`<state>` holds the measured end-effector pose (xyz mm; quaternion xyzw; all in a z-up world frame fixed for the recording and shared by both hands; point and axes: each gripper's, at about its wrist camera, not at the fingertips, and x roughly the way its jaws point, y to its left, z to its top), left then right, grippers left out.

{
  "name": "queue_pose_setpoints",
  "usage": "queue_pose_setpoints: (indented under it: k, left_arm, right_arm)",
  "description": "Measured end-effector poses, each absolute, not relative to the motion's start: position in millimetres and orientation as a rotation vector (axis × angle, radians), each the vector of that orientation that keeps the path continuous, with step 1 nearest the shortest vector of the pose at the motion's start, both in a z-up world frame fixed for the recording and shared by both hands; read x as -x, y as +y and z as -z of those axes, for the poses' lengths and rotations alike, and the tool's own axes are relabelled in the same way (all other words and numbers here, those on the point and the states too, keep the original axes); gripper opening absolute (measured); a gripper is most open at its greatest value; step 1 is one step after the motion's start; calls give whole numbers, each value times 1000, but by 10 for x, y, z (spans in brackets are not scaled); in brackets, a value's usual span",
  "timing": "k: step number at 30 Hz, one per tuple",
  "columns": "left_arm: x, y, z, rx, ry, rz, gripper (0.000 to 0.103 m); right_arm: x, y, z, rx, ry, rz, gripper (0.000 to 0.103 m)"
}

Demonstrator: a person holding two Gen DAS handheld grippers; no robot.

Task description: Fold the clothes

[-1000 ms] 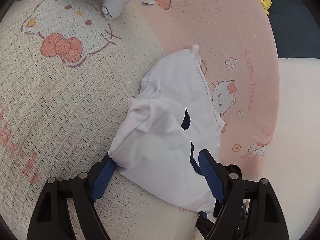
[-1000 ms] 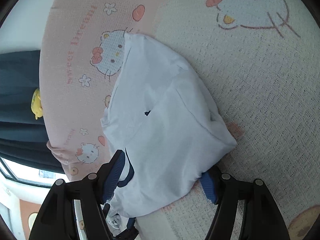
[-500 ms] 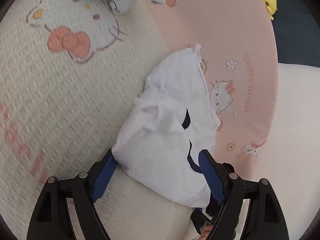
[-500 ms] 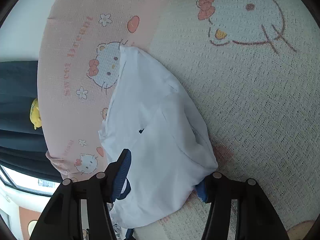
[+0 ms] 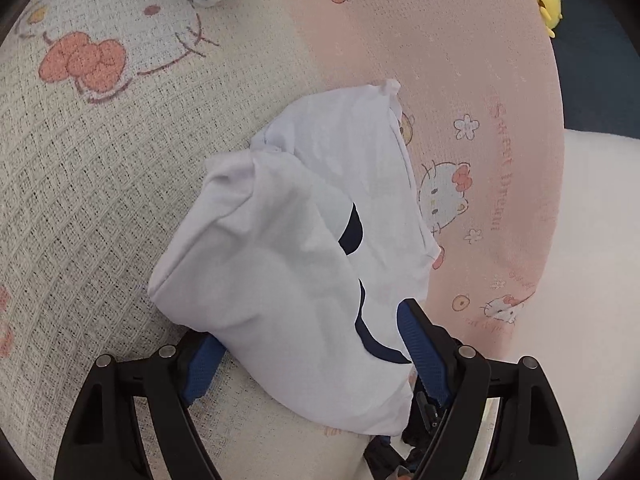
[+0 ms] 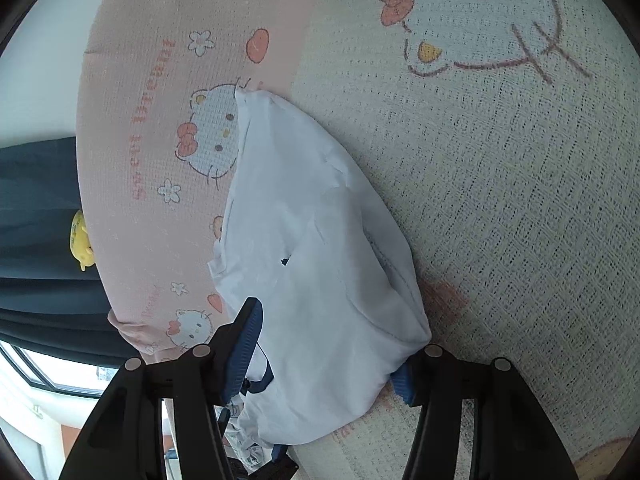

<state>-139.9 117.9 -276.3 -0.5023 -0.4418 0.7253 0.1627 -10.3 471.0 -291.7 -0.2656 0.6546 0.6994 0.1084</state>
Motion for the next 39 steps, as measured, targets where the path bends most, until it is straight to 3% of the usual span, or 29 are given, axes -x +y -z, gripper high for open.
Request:
queue_pose_setpoints:
  k: [3,5,6,7,9,12,17,20,24,29,36,39]
  left_arm:
    - [1289,1220,2754,1344,-1187,-2139,81]
    - [1194,1243,2751,1265,-1150,-2191,81]
    - [1183,1292,2731,1271,-1108,-2224,80]
    - [1173,1341,2711,1277,-1065,-2255,81]
    - [1144,1365,2702,1265,-1094,-2288,84]
    - [1190,1374,2697,1264,-1109,-2259,94]
    - [1275,1288,2715,1325,-1175,-2173,93]
    - [1280,1247,2725,1389,-1177,-2188,72]
    - [1243,1334,2685,1431,-966,-2333,37]
    - [1257,1565,2585,1468,-598,-2464,29]
    - [1168,1825,2422,1414,-160,-2591,15]
    - [1123,1856,2302,1373,-45,-2611,14]
  right_arm:
    - [103,4692,2901,787,1874,-2095,51]
    - [63,4694,2944,793,1823,-2114,32]
    - [26,4707,3008,778,1825,-2096,12]
    - [-28,4730,3096,736,1872,-2066,1]
    - [-124,4765,3193,625,1990,-2023,1]
    - [-84,4779,3174,680,1986,-1979,2]
    - [-61,4766,3151,704,1951,-1985,2]
    - [-9,4793,3121,753,1935,-1986,2]
    - [29,4813,3074,820,1876,-2010,3]
    - [132,4741,2918,916,1669,-2084,3]
    - [519,4384,2487,1172,963,-2232,5]
    - [528,4332,2407,1197,888,-2256,5]
